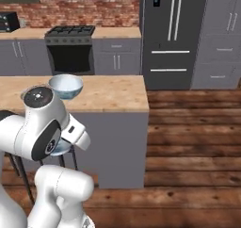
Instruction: Take the smaller bowl and place it next to the appetizer plate on the dining counter , and place the larger bowl next to the plate with cooked food.
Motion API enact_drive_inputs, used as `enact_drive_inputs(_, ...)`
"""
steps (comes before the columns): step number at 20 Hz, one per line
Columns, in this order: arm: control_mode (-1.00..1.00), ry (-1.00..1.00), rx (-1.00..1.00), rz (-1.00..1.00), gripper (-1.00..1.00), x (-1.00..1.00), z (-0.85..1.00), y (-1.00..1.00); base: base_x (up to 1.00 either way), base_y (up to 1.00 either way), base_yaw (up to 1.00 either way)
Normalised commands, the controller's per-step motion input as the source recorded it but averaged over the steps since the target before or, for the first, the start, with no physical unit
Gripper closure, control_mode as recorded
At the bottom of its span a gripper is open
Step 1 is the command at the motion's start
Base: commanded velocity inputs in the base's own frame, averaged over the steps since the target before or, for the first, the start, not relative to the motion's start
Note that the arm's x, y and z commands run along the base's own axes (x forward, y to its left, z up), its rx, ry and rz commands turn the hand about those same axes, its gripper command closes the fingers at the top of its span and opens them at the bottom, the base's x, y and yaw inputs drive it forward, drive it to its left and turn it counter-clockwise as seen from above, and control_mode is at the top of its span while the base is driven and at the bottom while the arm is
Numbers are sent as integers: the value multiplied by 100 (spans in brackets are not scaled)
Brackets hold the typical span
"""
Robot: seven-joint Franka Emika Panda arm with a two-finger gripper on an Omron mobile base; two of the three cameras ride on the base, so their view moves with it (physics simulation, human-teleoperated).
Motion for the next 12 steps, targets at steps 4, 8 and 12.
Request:
enact_drive_inputs(4,100,0,0,0,100,0,0,0,45,99,4)
enact_drive_inputs(8,100,0,0,0,100,0,0,0,40,100,5)
enact_drive_inputs(12,100,0,0,0,100,0,0,0,2,100,1)
